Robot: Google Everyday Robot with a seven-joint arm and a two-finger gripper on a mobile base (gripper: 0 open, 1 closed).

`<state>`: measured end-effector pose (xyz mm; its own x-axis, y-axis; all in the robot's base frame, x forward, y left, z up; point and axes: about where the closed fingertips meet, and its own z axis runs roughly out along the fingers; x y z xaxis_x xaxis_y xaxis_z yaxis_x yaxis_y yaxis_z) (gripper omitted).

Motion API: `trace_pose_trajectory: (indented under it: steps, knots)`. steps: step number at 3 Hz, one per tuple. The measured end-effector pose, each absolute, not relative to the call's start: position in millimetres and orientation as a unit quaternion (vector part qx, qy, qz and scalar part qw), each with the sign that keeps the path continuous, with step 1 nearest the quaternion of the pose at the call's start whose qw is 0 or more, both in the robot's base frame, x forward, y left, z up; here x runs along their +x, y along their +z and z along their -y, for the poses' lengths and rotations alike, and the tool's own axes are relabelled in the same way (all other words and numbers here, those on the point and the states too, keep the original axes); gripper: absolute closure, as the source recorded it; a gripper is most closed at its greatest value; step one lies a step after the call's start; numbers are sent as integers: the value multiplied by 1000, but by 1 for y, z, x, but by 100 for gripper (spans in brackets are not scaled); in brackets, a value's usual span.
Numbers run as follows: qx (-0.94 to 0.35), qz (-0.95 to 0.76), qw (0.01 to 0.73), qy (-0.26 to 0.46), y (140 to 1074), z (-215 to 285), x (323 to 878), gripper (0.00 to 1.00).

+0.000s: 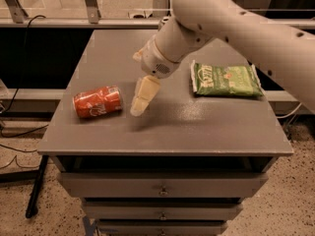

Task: Knock coke can over

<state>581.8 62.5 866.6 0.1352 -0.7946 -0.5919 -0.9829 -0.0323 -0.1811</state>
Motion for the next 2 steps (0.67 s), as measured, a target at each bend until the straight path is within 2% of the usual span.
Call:
trace_pose_trajectory:
  steps: [1,2]
  knots:
    - [-650,-658,330,188,878,-6,599,0]
    - [-642,-663,335,191,880,2,598,0]
